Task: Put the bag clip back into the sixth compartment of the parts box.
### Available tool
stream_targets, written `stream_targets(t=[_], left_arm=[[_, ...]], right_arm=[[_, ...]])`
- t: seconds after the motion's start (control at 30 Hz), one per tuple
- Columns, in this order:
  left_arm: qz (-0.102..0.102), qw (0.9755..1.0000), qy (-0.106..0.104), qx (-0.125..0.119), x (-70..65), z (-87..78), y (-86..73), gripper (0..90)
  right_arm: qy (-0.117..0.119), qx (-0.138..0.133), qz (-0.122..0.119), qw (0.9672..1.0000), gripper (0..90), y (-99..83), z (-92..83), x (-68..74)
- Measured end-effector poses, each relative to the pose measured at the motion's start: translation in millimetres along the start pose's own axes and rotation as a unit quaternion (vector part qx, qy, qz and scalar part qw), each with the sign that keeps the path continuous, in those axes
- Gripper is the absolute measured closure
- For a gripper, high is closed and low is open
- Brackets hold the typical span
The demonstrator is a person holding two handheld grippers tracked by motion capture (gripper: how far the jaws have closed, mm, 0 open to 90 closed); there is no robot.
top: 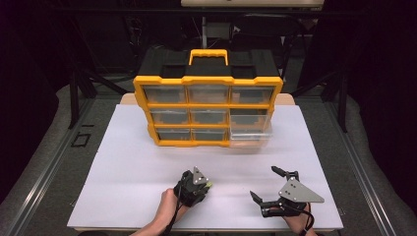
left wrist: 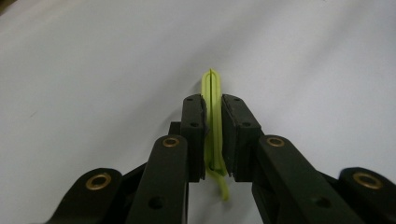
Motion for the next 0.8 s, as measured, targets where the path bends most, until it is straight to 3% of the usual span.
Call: stream_targets(t=[0.23,0.4,0.8], left_arm=[[-0.002,1.0,-0.009,0.002,2.2,-1.4,0.6,80.2],[-0.024,0.9996,-0.012,-0.008,4.0,-3.6,0.8,80.2],[-0.039,0.999,-0.015,-0.018,14.7,-15.2,8.1,80.2]], right_arm=[[0.001,0.001,-0.001,1.0,0.2,-0.2,0.1,0.0],[0.0,0.003,-0.001,1.0,0.2,-0.5,0.3,0.0],[0.0,0.004,0.001,1.0,0.2,-1.0,1.1,0.0]])
Point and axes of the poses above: each handheld gripper's, and its own axes: z roughly forward along the jaws, y roughly out of its top, x roughly to its left, the point moved 5 cm from there along z, roughly forward along the jaws, and after that the axes turned 4 degrees about -y, right-handed, at the moved point
